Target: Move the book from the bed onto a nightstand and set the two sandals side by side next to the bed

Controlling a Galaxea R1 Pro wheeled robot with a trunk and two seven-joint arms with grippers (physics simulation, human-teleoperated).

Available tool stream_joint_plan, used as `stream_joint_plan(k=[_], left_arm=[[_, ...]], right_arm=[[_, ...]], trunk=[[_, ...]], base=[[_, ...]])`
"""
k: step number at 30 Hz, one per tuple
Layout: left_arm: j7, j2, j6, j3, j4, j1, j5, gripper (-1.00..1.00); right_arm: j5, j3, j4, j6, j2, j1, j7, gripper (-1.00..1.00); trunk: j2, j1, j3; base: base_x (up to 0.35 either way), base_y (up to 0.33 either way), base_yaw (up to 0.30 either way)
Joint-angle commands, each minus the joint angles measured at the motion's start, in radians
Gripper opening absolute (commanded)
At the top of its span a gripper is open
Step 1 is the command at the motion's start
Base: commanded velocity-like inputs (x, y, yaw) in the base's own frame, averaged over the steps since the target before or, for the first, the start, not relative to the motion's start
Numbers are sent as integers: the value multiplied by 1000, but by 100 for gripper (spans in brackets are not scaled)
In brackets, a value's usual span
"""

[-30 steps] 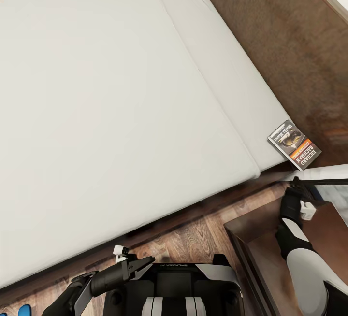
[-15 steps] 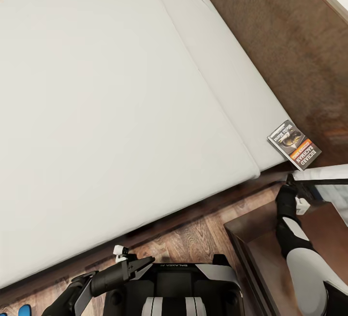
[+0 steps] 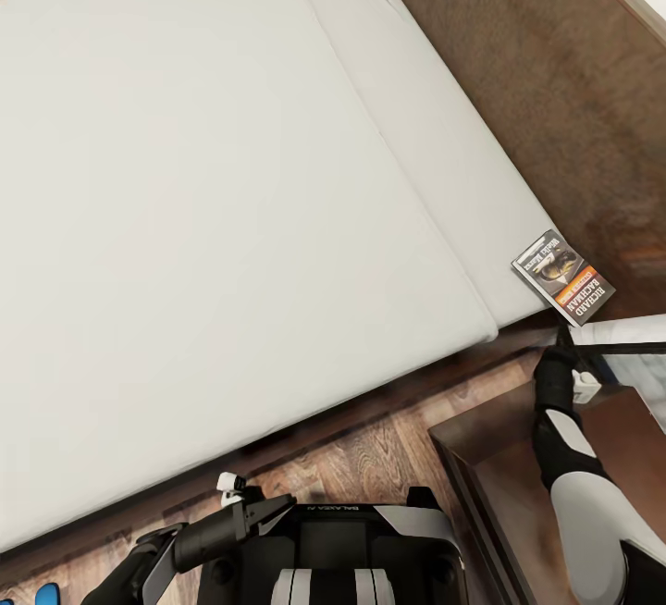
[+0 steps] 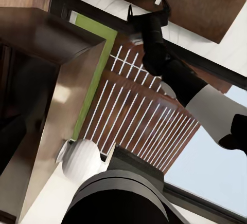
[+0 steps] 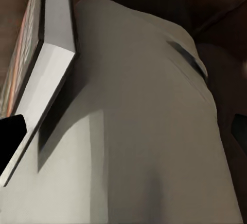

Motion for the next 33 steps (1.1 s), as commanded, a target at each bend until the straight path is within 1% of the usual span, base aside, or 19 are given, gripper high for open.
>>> stream_joint_plan(k=[1,5,10,33], left_arm=[[-3,0,11,1,0,0,0,100],[-3,0,11,1,0,0,-1,100],[-3,0,11,0,0,0,-1,100],[-3,0,11,0,0,0,-1,100]], right_arm=[[-9,1,-7,0,0,0,6,100],[-9,1,-46,0,0,0,6,100],[-9,1,-63,0,-1,0,7,100],[-9,1,-91,1,-2,0,8,100]], trunk=[[0,0,0],[0,0,0],[0,0,0],[0,0,0]], base=[[0,0,0],[0,0,0],[0,0,0],[0,0,0]])
